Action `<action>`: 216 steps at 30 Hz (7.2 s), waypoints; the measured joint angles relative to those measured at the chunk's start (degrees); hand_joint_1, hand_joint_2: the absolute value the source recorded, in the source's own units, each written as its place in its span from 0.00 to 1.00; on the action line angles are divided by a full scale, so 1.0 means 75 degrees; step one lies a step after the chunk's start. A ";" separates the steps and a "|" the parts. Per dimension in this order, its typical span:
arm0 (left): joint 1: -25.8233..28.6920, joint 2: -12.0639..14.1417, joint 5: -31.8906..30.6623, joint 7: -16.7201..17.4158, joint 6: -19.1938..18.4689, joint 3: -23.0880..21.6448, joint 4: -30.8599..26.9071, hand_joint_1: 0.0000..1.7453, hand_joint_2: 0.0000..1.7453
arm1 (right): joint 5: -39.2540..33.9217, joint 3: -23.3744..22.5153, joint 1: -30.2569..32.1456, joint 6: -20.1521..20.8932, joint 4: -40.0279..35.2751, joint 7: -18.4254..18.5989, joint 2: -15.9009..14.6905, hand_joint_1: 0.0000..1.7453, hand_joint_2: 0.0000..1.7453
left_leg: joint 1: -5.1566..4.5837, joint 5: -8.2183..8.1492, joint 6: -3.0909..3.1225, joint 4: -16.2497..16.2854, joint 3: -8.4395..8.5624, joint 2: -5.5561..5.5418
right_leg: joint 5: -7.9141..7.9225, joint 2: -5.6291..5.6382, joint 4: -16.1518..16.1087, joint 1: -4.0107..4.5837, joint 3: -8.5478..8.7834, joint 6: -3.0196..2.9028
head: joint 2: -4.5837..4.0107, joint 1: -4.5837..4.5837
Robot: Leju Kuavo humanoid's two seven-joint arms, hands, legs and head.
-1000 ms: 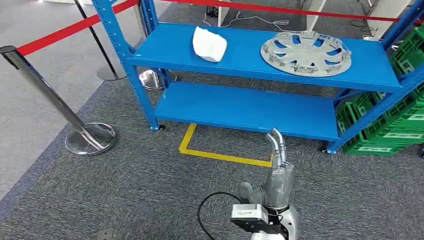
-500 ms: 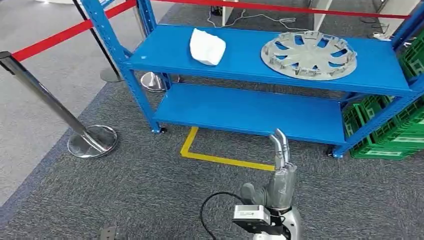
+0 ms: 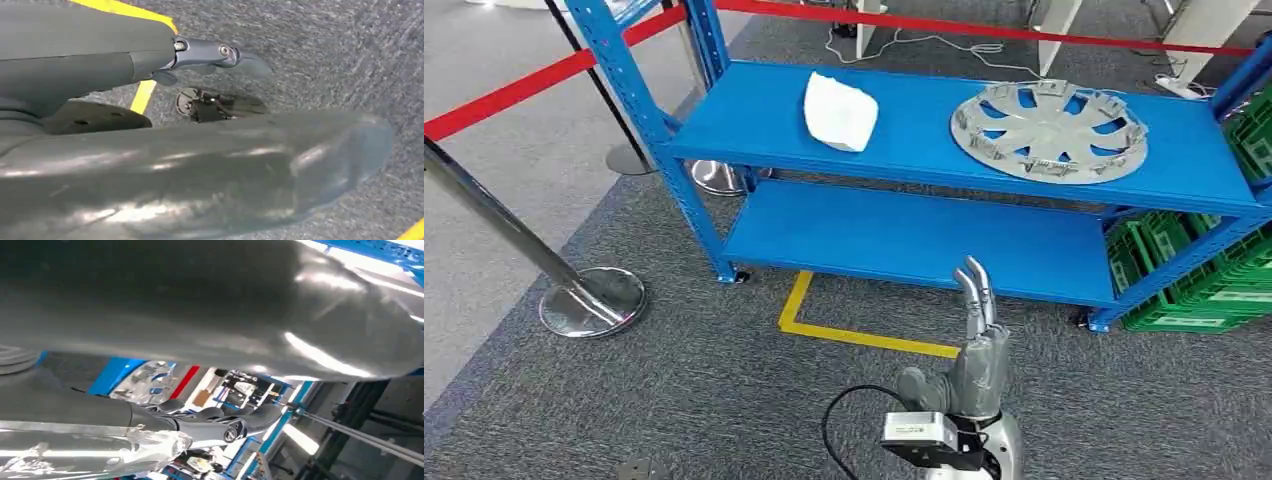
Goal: Take the parts from the cabinet and place them on the table.
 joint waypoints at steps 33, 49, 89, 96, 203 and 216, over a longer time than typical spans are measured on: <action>0.0003 0.0006 0.0003 0.0079 -0.0265 0.0015 -0.0009 0.00 0.00 | -0.0018 0.0000 0.0017 -0.0003 -0.0084 -0.0026 -0.0006 0.00 0.00 | -0.0027 -0.0352 0.0096 -0.0145 0.0578 -0.0009 | 0.0084 0.0003 0.1835 0.0042 -0.1053 -0.0026 | 0.0000 0.0020; -0.0055 -0.0003 -0.0134 0.0251 0.0122 0.0154 -0.0012 0.00 0.00 | -0.0003 -0.0003 0.0057 0.0000 -0.0140 -0.0012 -0.0003 0.00 0.00 | -0.0034 -0.2002 -0.0352 0.1580 0.0581 -0.0063 | 0.1311 -0.0003 0.0244 0.0030 -0.1408 -0.0383 | 0.0000 0.0023; -0.0060 -0.0026 -0.0184 0.0673 0.0262 0.0335 -0.0017 0.00 0.00 | 0.0055 0.0000 0.0059 0.0000 -0.0163 0.0055 -0.0009 0.00 0.00 | -0.0041 -0.0241 -0.0137 -0.0056 0.0330 -0.0013 | 0.0736 0.0034 0.0095 0.0063 -0.0829 -0.0149 | 0.0000 0.0017; -0.0049 -0.0035 -0.0192 0.0673 0.0262 0.0338 -0.0017 0.00 0.00 | 0.0055 -0.0003 0.0056 -0.0003 -0.0166 0.0058 -0.0015 0.00 0.00 | -0.0013 -0.0347 0.0101 -0.0107 0.0468 -0.0005 | -0.0297 -0.0001 0.2494 0.0053 -0.2085 0.0030 | 0.0000 0.0093; -0.0324 -0.0376 -0.1816 0.1142 -0.0303 -0.0125 -0.0017 0.00 0.00 | 0.4138 -0.4115 -0.6370 0.2974 0.9425 0.5487 -0.2926 0.00 1.00 | 0.0008 -0.1356 -0.0250 0.2050 -0.0529 -0.0064 | 0.1448 -0.0077 -0.0082 -0.0006 -0.1208 -0.0213 | 0.0000 0.0055; -0.0309 -0.0414 -0.1798 0.1046 -0.0175 -0.0114 -0.0017 0.00 0.00 | 0.3226 -0.4882 -0.5538 -0.0023 0.8535 0.2794 -0.2226 0.00 1.00 | 0.0059 -0.0353 0.0091 -0.0110 0.0540 -0.0099 | 0.0843 -0.0064 0.1203 -0.0094 -0.1977 0.0217 | 0.0000 0.0114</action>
